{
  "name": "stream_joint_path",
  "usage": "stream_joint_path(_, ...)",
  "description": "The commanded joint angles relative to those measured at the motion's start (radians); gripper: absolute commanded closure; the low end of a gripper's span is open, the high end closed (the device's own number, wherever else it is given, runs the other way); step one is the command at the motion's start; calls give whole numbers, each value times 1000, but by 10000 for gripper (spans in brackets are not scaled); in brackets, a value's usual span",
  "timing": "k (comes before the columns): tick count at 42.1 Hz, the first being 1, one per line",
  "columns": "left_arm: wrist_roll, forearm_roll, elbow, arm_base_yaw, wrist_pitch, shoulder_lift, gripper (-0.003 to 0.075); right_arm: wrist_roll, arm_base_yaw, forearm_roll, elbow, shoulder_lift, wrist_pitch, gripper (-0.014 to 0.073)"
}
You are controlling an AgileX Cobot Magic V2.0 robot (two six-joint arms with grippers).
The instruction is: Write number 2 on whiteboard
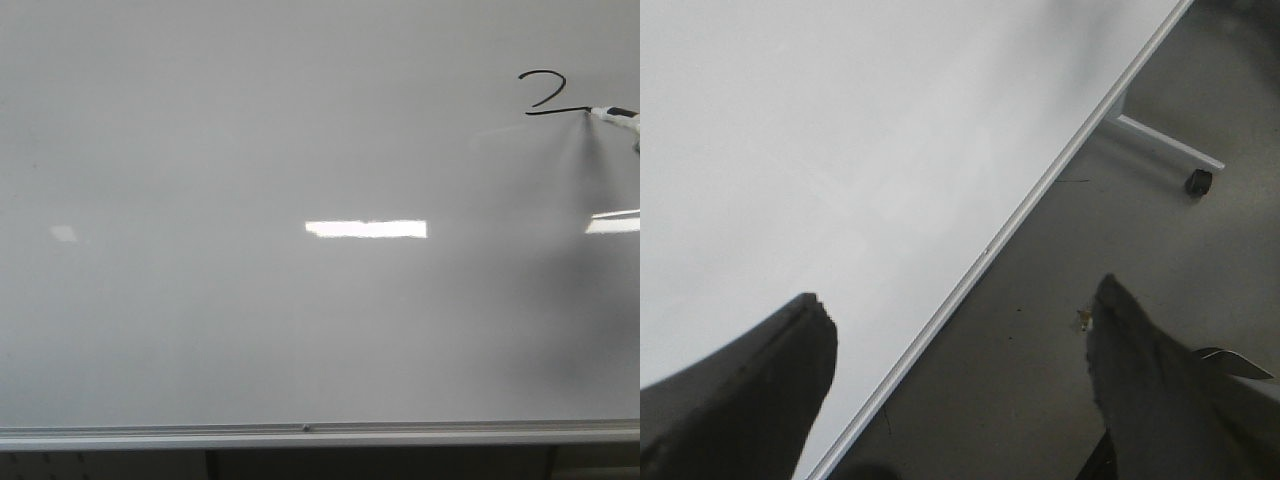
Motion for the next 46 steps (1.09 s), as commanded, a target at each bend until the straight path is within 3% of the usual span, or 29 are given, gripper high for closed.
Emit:
stream_joint_path(1,-10,-19,-23,3,-75,-7,209,0,5,-7,-37,-111,32,579)
stream_joint_path(6,-10,-19,-27,1,-88,-1,209,0,53,-7,-97,-228,290,579)
stream_joint_path(10,9,-24,-52,1,-59,22,209,-14,102,-7,-182,-280,577,579)
stream_joint_path(19,215,-194,-122,-11,31,116,209,-176,254,19,-318,-301,1001,579)
stream_joint_path(29,339,-217,-195,-223,21,285,209,-554,453,303,-331,-301,1070,579)
stream_joint_path(37,359,-217,-258,-362,1,407,209,-614,464,391,-331,-301,1070,579)
stream_joint_path(46,361,-209,-289,-405,-27,503,209,-614,464,391,-331,-301,1070,579)
